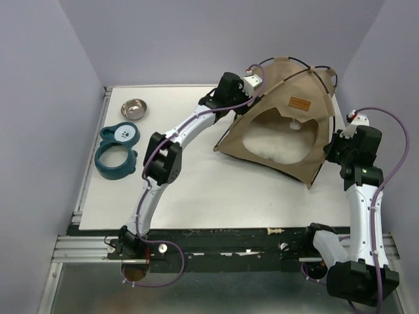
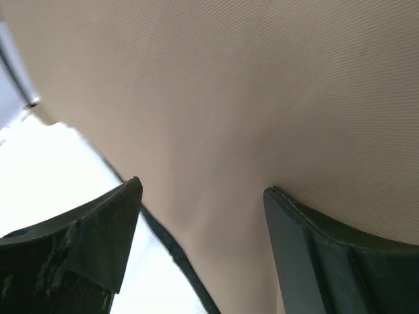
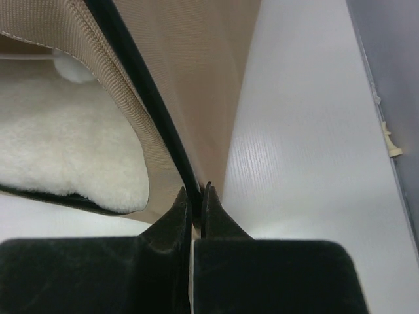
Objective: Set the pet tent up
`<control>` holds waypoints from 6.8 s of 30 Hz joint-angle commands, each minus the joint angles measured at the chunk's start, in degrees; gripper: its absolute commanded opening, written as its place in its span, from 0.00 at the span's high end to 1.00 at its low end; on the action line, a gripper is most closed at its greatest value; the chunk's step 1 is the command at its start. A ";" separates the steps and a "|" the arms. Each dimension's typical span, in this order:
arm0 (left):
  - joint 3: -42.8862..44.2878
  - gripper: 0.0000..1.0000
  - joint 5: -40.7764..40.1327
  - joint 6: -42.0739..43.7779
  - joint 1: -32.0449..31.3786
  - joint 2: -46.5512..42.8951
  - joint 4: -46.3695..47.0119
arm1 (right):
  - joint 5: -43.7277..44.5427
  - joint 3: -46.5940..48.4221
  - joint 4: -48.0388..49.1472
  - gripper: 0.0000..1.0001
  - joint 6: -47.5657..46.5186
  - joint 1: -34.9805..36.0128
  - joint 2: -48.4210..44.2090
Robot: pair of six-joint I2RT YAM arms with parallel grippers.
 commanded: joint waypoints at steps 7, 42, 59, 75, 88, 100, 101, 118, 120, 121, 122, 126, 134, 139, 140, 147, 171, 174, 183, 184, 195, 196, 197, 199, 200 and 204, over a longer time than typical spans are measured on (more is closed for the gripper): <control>-20.53 0.05 9.94 1.86 18.42 -22.45 -4.51 | -5.36 -1.09 8.88 0.99 8.43 -0.42 2.84; -8.70 0.13 9.80 1.36 4.19 -5.94 -1.51 | 9.13 1.80 18.29 0.70 -4.13 -0.42 6.95; -37.99 0.01 8.41 26.66 37.30 -41.22 -26.92 | -28.45 17.18 -7.63 0.00 -14.50 -0.42 -4.20; -3.65 0.07 -14.89 41.96 39.62 -5.11 -26.12 | -31.21 17.10 -16.60 0.00 -25.05 20.85 7.92; 5.43 0.15 -14.02 43.37 37.16 8.44 -25.25 | -30.24 17.10 -15.63 0.00 -24.35 21.38 10.30; 3.94 0.98 -16.48 47.07 36.19 8.11 -23.22 | -29.01 19.91 -15.81 0.00 -24.44 21.38 11.27; 3.33 1.00 -15.96 46.63 36.02 5.83 -23.57 | -29.10 20.00 -15.90 0.00 -24.44 21.38 11.18; -43.24 1.00 -7.52 44.96 42.07 -54.63 -45.56 | -33.32 16.84 -16.16 0.00 -25.23 21.82 3.10; -47.46 1.00 -6.47 44.96 44.44 -57.81 -46.16 | -34.19 16.40 -15.90 0.00 -24.71 21.82 2.39; -49.40 1.00 -6.37 44.87 45.06 -58.43 -46.43 | -34.37 16.13 -15.64 0.00 -24.44 21.82 2.30; -51.24 1.00 -6.29 44.52 45.59 -58.79 -46.08 | -34.72 15.87 -15.20 0.00 -23.83 21.90 2.04; -55.91 1.00 -6.11 42.59 46.30 -58.01 -40.99 | -35.51 14.55 -13.35 0.00 -21.98 21.90 1.33; -53.20 1.00 -9.89 40.92 47.18 -46.76 -33.78 | -35.25 13.41 -12.73 0.00 -21.19 21.90 0.89; -51.88 1.00 -10.85 40.12 47.18 -41.83 -32.81 | -34.37 12.79 -13.00 0.00 -21.71 21.90 0.54; -51.96 0.95 -11.20 40.03 47.18 -41.48 -32.55 | -34.20 12.70 -13.08 0.00 -21.89 21.90 0.46; -51.53 0.31 -9.37 41.00 47.27 -43.93 -36.22 | -34.64 11.91 -13.26 0.00 -22.15 21.90 0.54; -48.36 0.69 -14.36 40.65 50.69 -31.20 -27.55 | -33.67 9.98 -12.65 0.00 -22.07 21.90 0.28; -48.45 0.69 -15.16 39.68 51.04 -29.79 -25.60 | -33.23 10.24 -13.17 0.00 -22.50 21.90 0.37; -51.43 0.51 -16.74 38.72 51.84 -29.35 -21.56 | -33.14 11.12 -14.23 0.00 -23.30 21.99 0.19; -51.52 0.49 -16.57 38.28 51.92 -29.00 -21.30 | -32.97 11.30 -14.23 0.00 -23.47 21.91 0.19; -36.08 0.05 -5.67 32.75 53.42 -36.72 -34.11 | -34.28 13.49 -15.63 0.00 -23.21 21.90 -0.60; -33.53 0.03 -5.06 32.39 53.51 -37.51 -36.56 | -34.29 13.84 -15.63 0.00 -23.12 21.90 -0.60; -30.55 0.01 -3.92 32.04 53.42 -38.39 -38.50 | -34.20 14.37 -15.90 0.00 -23.12 21.90 -0.60; -26.23 0.01 -1.73 29.07 53.42 -40.76 -41.06 | -33.76 15.95 -16.60 0.00 -23.12 21.99 -0.25; -23.69 0.01 0.02 27.31 53.33 -41.90 -42.11 | -33.32 16.74 -17.12 0.00 -23.12 21.91 0.01; -12.88 0.01 5.73 17.55 51.76 -43.23 -50.01 | -32.88 18.59 -18.62 0.00 -23.30 21.90 0.72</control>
